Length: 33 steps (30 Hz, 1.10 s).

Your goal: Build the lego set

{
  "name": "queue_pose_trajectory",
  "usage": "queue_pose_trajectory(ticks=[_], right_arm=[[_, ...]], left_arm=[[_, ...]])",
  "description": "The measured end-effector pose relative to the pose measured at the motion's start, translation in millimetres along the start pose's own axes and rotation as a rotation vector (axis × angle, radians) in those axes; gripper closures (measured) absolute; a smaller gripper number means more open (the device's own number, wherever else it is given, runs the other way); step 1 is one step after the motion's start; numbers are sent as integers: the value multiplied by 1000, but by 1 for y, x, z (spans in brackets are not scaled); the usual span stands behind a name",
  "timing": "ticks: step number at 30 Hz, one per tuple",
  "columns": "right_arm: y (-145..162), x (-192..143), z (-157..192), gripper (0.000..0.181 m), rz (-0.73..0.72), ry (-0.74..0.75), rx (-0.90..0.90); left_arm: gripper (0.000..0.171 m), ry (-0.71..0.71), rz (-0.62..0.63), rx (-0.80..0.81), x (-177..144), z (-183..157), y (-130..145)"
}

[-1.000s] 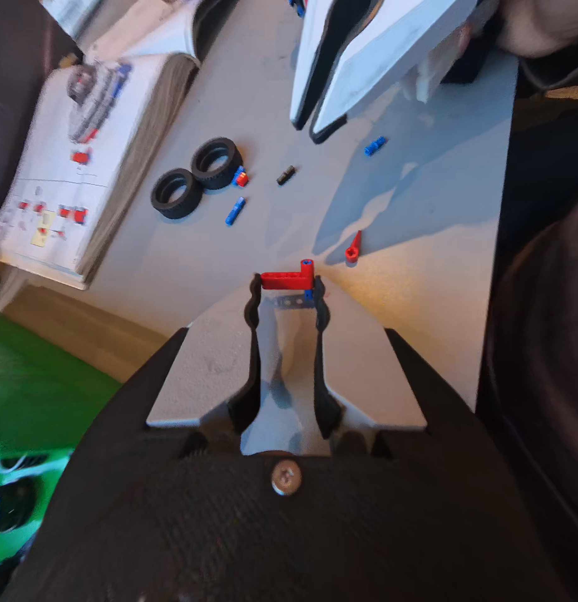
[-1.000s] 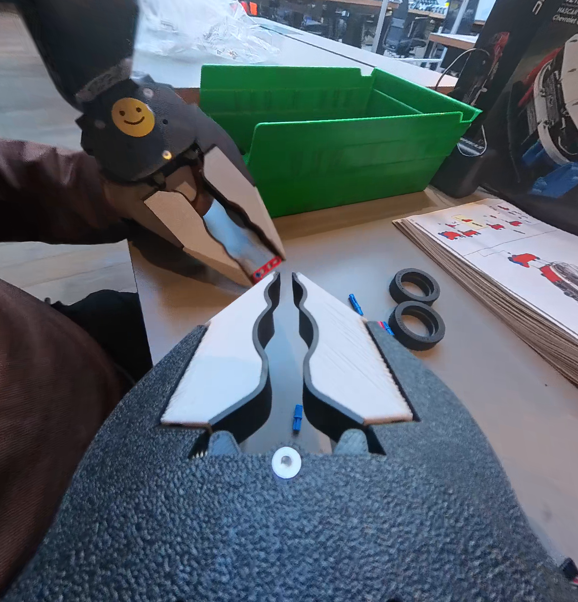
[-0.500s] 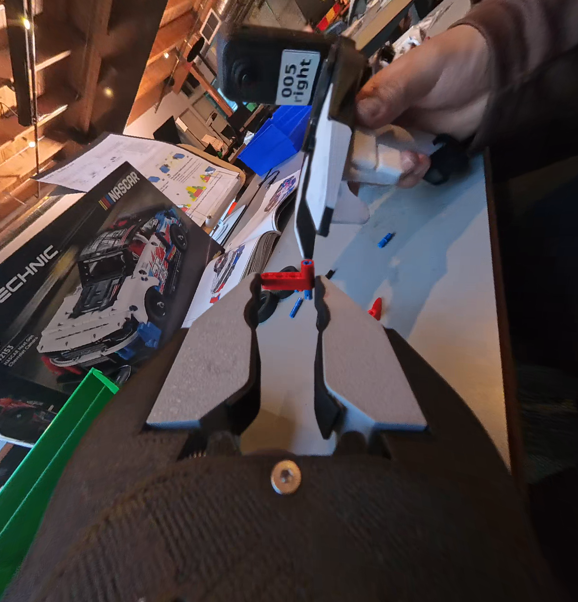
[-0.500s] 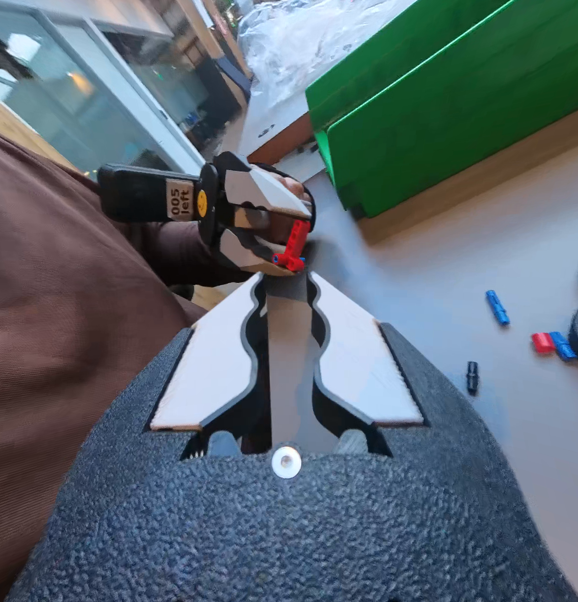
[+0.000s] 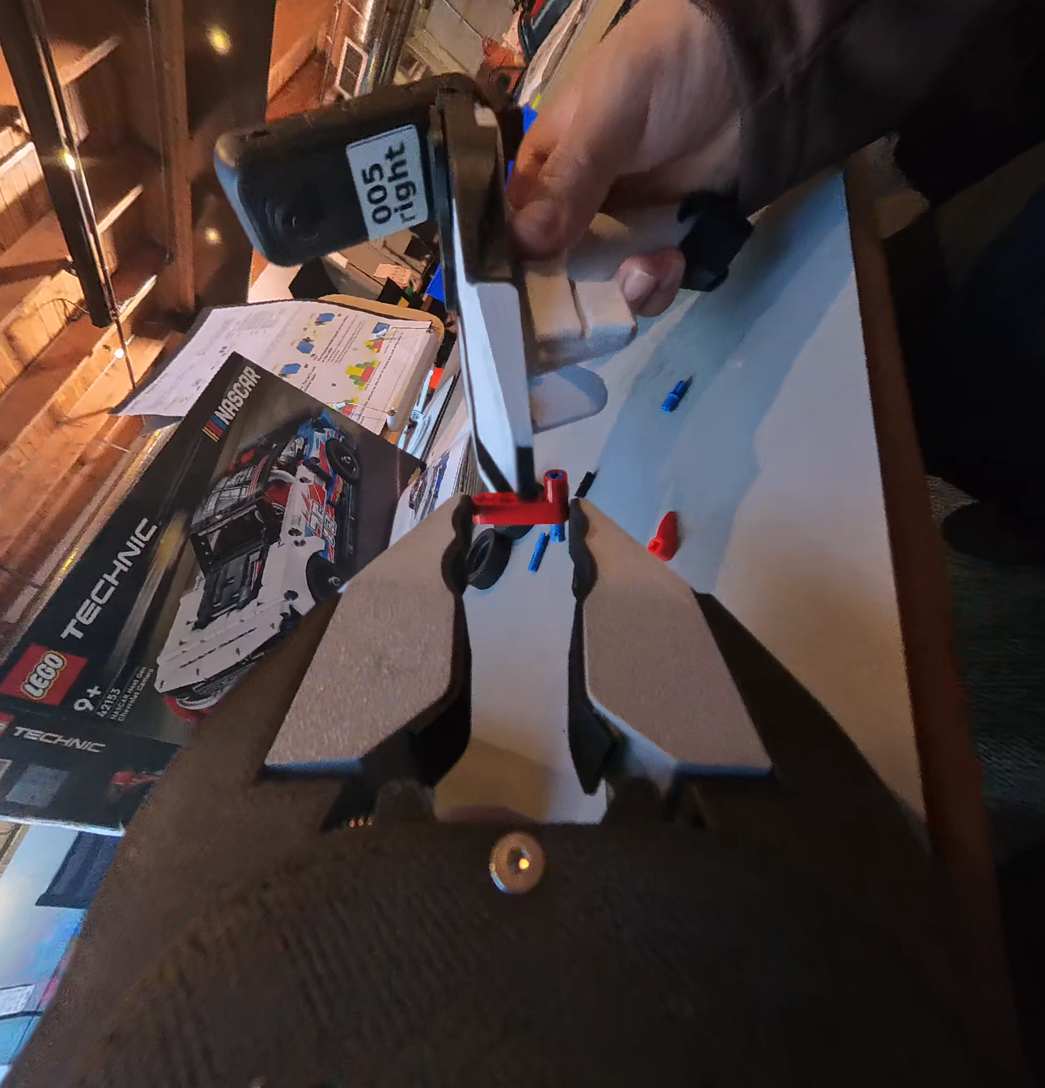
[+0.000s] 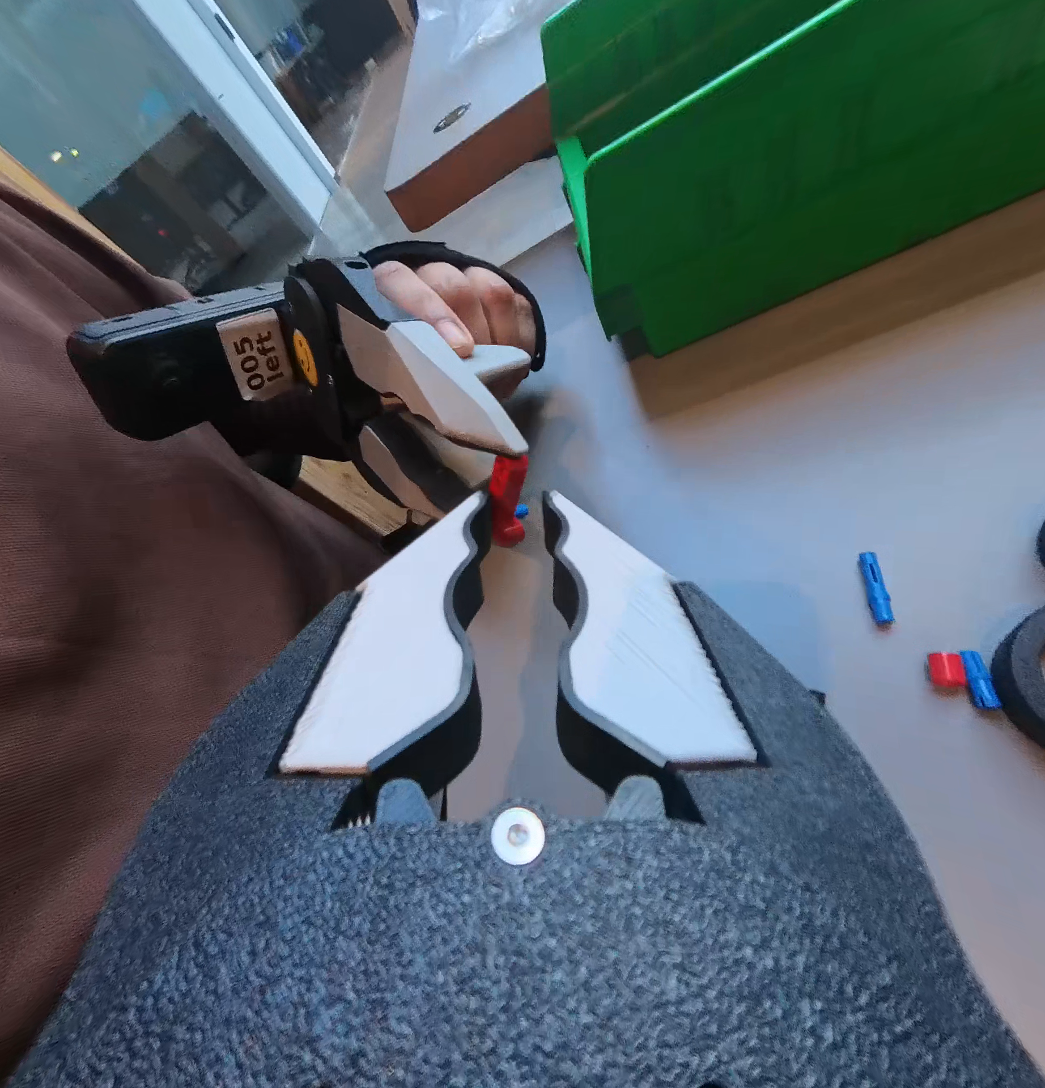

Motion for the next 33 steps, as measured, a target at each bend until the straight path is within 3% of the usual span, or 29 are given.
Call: queue_pose_trajectory(ticks=[7, 13, 20, 33], right_arm=[[-1, 6, -2, 174, -15, 23, 1], [2, 14, -25, 175, -8, 284, -106], [16, 28, -41, 174, 114, 509, -256], [30, 18, -42, 172, 148, 535, -228]], left_arm=[[141, 11, 22, -1, -2, -2, 6], [133, 92, 106, -109, -9, -9, 27], [138, 182, 229, -279, -9, -14, 39], [148, 293, 302, -348, -4, -25, 49]])
Point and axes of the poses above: each gripper's, where its closed fingertips meet, x out along the fingers, y out of its underside, z = x × y across the jaws, the point moved 1 cm from there along -x, back along the fingers, and after that the axes turned 7 degrees about x, right-handed, at the moved point
